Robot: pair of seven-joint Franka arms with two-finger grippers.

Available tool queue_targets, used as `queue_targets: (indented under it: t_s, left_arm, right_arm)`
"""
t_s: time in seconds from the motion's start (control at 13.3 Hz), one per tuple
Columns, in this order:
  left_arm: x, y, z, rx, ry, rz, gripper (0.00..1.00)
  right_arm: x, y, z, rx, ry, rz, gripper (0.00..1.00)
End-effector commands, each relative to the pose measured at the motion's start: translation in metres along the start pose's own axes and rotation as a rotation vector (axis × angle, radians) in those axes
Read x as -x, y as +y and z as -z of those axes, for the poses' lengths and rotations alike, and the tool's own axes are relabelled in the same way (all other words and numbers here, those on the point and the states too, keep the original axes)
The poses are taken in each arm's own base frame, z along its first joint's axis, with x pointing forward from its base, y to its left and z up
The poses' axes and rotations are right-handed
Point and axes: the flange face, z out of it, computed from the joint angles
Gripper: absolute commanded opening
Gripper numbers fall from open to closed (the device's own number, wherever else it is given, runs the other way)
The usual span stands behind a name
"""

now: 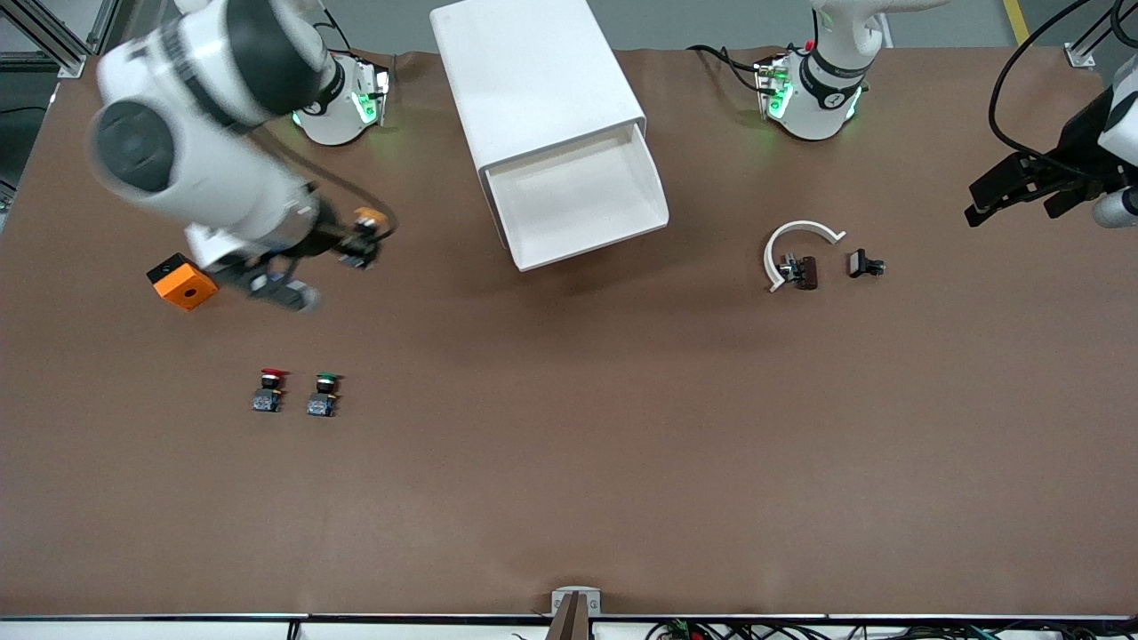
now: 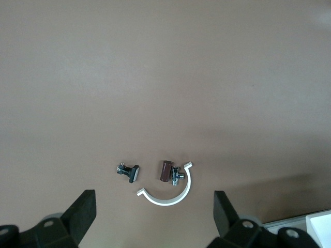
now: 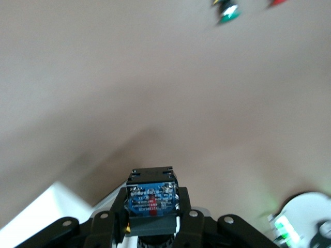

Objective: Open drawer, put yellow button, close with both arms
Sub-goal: 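Carry the yellow button over the open drawer with the right gripper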

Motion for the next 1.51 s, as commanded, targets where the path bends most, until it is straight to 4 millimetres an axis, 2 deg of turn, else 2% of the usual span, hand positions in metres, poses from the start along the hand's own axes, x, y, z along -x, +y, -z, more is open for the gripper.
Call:
queue_targets:
  t_s: [0.0,0.15,0.3,0.53,0.75,0.9,1.13,1.43]
  left_arm:
    - [0.009,0.011,-0.002,-0.021,0.004,-0.035,1.00]
    - [0.010,0.015,-0.002,-0.024,0.001,-0.044,1.00]
    - [0.011,0.016,-0.001,-0.024,0.001,-0.046,1.00]
    - [0.011,0.015,-0.002,-0.030,-0.009,-0.043,1.00]
    - [0.012,0.016,-0.002,-0.089,-0.004,-0.057,1.00]
    - [0.012,0.017,-0.003,-0.090,-0.007,-0.060,1.00]
    - [0.012,0.018,-0.003,-0.089,-0.008,-0.063,1.00]
    - [0.014,0.019,-0.005,-0.082,-0.024,-0.062,1.00]
  right_arm:
    - [0.083,-0.062,0.000,-0.027,0.028,-0.049,0.00]
    - [0.134,-0.099,-0.005,-0.082,0.053,-0.077,0.00]
    - [0.178,-0.128,-0.014,-0.133,0.077,-0.085,0.00]
    - [0.207,-0.163,-0.052,-0.148,0.094,-0.069,0.00]
    - [0.225,-0.188,-0.092,-0.138,0.129,-0.070,0.00]
    - [0.232,-0.196,-0.116,-0.103,0.152,-0.057,0.00]
    - [0.225,-0.198,-0.126,-0.082,0.165,-0.060,0.00]
    - [0.219,-0.197,-0.126,-0.080,0.183,-0.089,0.00]
